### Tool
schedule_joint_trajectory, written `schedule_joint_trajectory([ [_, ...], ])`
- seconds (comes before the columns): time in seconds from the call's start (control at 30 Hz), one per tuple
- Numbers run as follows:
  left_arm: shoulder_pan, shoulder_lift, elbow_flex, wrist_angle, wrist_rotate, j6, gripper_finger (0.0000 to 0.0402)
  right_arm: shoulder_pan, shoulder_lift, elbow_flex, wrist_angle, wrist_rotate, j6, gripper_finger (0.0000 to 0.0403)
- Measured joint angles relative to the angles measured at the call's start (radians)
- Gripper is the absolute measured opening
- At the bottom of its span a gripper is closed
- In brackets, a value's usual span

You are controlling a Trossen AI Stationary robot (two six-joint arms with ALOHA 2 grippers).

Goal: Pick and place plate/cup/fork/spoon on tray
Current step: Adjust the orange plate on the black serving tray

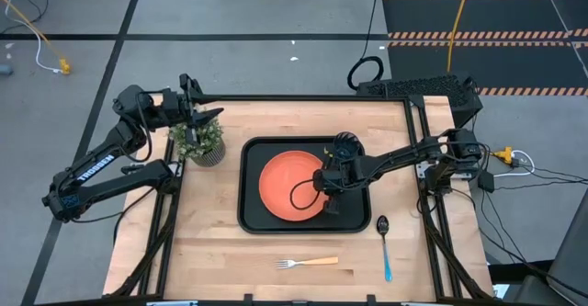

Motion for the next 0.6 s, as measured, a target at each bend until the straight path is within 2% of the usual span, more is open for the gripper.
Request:
schedule_joint_trajectory([
  [0.17, 0.0, 0.0, 0.0, 0.0, 0.0, 0.008, 0.0145, 0.0, 0.0, 0.001, -0.019, -0.05, 0.022, 0.0],
  [0.6, 0.0, 0.0, 0.0, 0.002, 0.0, 0.008, 0.0145, 0.014, 0.0, 0.001, -0.071, -0.103, 0.089, 0.0],
])
